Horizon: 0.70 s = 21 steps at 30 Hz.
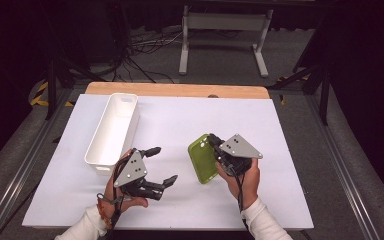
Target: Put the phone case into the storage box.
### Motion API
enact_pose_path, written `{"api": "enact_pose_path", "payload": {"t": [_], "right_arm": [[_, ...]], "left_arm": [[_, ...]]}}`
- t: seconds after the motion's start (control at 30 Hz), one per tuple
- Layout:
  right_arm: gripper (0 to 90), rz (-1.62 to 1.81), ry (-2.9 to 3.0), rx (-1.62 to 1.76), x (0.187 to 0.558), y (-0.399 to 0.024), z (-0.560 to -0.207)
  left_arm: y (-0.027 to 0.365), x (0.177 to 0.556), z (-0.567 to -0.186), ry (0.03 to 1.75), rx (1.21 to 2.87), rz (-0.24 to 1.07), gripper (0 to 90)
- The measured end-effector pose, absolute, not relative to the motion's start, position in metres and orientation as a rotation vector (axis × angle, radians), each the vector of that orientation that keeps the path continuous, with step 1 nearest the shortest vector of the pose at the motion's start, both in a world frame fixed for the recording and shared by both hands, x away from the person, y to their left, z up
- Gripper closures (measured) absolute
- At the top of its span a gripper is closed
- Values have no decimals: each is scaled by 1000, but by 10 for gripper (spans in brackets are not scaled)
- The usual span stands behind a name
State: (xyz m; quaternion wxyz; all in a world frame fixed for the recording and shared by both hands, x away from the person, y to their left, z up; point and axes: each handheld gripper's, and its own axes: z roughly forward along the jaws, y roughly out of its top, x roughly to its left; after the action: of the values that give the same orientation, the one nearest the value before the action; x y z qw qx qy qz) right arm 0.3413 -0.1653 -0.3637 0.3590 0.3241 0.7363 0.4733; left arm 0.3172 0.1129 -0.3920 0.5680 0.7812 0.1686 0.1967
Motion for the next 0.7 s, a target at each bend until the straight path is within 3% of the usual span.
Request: {"api": "enact_pose_path", "payload": {"t": [0.33,0.7], "right_arm": [[884,1204,1897,809,337,-157,-371],[883,1222,1854,780,330,-151,-373]], "left_arm": [[91,323,-392,426,1823,443,119],[84,332,-392,492,1779,431,270]]}}
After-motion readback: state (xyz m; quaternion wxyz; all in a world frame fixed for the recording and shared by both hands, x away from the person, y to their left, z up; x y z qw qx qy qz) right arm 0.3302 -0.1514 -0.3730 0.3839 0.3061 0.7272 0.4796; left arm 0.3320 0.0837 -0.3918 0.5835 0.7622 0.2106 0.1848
